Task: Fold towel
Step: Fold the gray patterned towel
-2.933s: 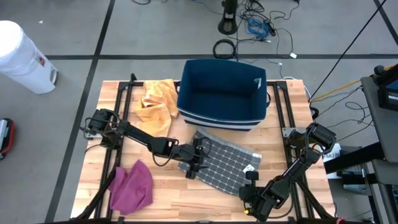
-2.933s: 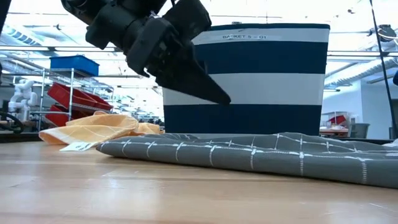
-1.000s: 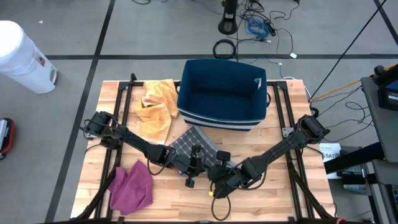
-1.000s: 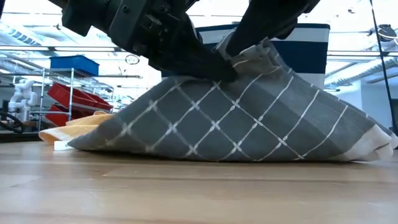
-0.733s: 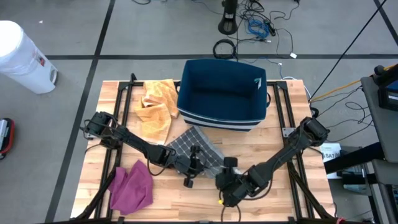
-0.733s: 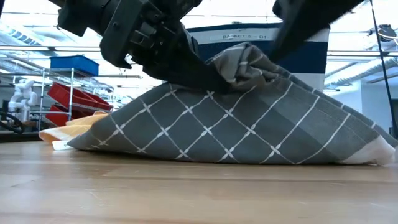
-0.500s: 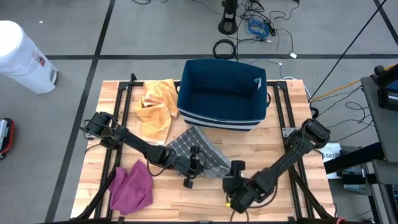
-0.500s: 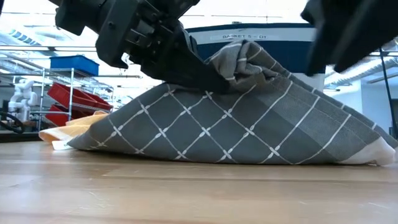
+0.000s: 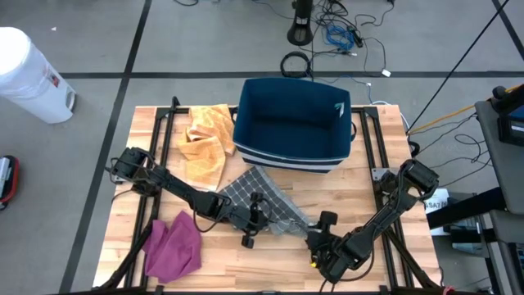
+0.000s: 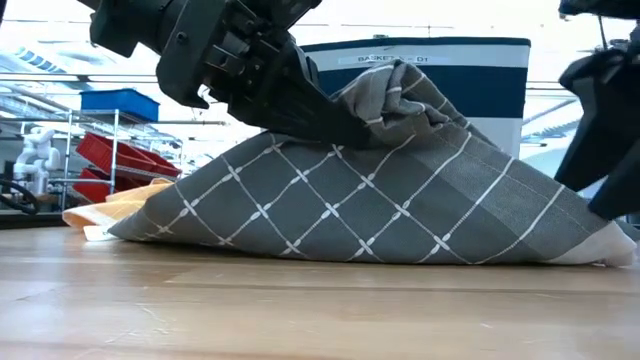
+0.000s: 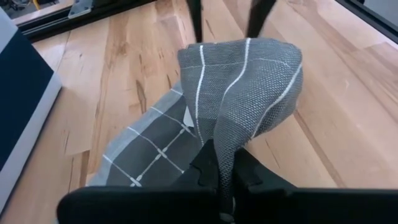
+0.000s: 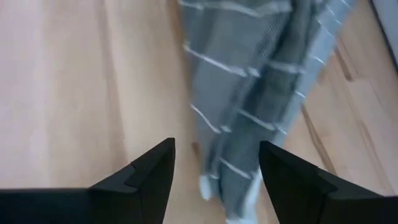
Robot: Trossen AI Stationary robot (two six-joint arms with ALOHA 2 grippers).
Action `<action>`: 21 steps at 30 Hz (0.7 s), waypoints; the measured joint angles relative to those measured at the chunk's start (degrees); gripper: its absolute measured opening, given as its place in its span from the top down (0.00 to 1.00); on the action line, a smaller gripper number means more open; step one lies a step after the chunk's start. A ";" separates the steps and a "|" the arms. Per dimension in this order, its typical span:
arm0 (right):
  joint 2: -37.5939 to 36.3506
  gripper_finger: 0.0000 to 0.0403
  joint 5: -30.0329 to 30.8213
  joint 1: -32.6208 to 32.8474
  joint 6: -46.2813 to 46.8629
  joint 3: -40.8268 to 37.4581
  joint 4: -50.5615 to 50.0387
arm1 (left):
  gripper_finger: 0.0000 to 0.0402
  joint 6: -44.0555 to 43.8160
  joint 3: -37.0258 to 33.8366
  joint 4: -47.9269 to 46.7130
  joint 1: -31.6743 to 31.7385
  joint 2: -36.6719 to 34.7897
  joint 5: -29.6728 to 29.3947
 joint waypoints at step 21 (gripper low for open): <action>0.22 0.47 4.22 1.75 4.18 -4.62 3.86 | 1.00 0.02 -0.04 0.45 -0.08 0.00 0.75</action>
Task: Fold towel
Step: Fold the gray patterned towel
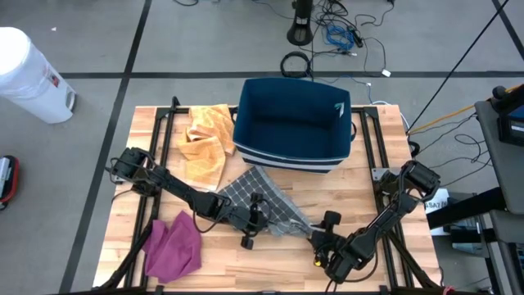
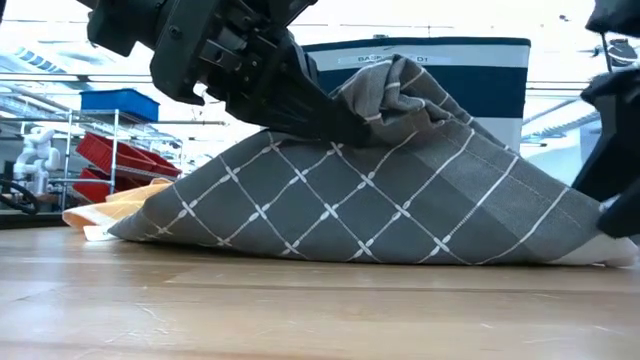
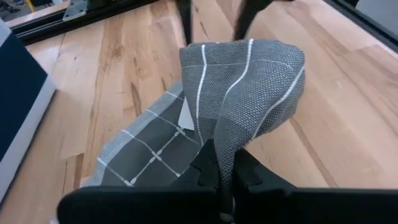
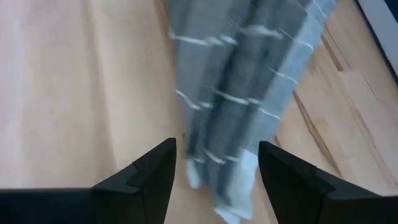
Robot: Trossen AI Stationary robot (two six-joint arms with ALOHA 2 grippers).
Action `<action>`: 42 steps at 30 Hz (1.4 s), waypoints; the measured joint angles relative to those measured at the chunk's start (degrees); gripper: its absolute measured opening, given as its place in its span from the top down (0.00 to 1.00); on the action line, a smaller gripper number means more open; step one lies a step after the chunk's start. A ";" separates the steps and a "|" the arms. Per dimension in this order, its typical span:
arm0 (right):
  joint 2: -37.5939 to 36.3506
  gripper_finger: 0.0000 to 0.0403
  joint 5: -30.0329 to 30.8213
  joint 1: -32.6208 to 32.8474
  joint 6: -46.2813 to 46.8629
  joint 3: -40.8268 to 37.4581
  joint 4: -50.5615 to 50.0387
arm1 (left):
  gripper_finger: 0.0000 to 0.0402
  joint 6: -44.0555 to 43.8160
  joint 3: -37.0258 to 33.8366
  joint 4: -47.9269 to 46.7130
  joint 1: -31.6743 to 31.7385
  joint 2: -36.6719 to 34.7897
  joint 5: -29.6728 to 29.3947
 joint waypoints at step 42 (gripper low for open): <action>-2.32 1.00 -13.41 0.06 -11.51 6.83 4.27 | 1.00 8.78 0.00 0.47 -2.59 0.00 4.75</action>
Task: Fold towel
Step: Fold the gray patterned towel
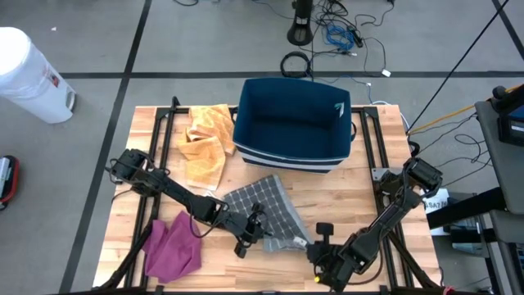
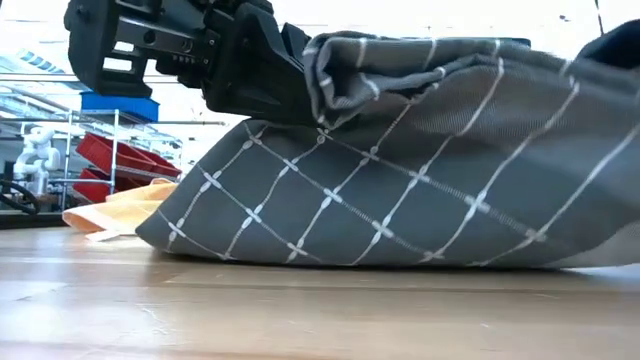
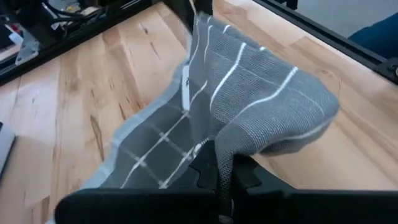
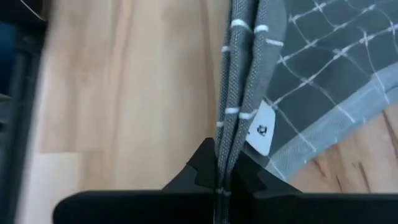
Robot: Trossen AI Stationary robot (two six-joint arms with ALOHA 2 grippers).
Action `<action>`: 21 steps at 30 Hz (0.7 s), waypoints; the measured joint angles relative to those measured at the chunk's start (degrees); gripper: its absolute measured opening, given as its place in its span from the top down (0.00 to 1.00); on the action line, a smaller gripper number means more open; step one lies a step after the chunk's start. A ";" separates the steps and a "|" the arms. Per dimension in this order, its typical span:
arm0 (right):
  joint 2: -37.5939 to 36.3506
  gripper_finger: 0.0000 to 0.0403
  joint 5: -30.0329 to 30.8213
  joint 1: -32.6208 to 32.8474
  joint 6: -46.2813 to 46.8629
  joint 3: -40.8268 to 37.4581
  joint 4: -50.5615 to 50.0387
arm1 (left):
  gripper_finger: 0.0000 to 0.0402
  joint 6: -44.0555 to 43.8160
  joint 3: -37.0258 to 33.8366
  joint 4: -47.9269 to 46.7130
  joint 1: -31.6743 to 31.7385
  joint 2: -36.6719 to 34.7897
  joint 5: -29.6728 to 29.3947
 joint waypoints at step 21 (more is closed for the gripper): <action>-0.02 1.00 -14.25 -2.01 -2.81 12.66 -8.33 | 0.99 -3.40 0.04 2.73 -5.14 0.00 -7.59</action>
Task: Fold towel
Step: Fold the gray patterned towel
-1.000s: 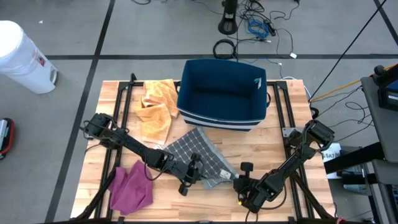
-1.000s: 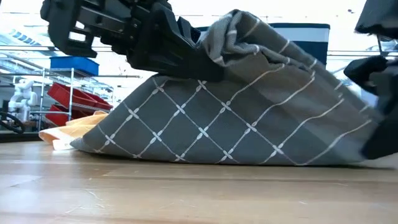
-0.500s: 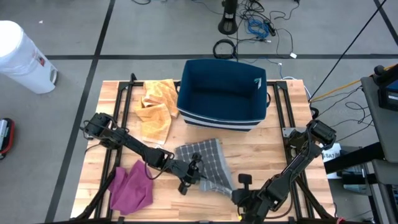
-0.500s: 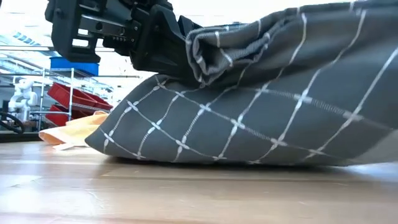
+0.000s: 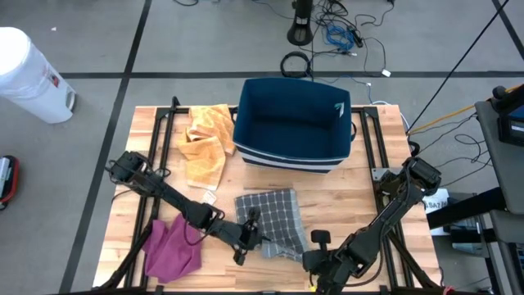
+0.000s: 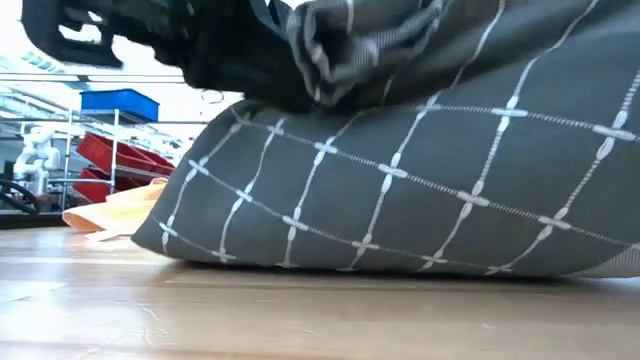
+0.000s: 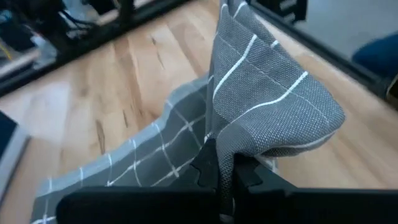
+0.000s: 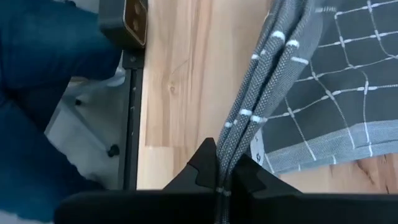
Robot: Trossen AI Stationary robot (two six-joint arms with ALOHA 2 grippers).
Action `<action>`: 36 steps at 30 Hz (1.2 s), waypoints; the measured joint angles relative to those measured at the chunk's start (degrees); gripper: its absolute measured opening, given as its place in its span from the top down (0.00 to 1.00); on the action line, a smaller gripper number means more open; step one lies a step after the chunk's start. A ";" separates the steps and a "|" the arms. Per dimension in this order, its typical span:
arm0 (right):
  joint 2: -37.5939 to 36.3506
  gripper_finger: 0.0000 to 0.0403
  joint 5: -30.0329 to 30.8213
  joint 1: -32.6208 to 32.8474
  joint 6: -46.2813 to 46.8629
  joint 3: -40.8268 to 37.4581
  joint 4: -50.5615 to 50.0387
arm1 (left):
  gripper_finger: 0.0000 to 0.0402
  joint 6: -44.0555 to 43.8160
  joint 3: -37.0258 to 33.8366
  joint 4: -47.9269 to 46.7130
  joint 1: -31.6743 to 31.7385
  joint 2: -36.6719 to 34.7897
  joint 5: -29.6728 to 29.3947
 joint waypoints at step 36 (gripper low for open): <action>-0.04 0.99 0.05 -15.10 -23.50 5.02 -14.46 | 0.99 -9.68 -3.04 -4.40 -6.00 -1.44 -32.34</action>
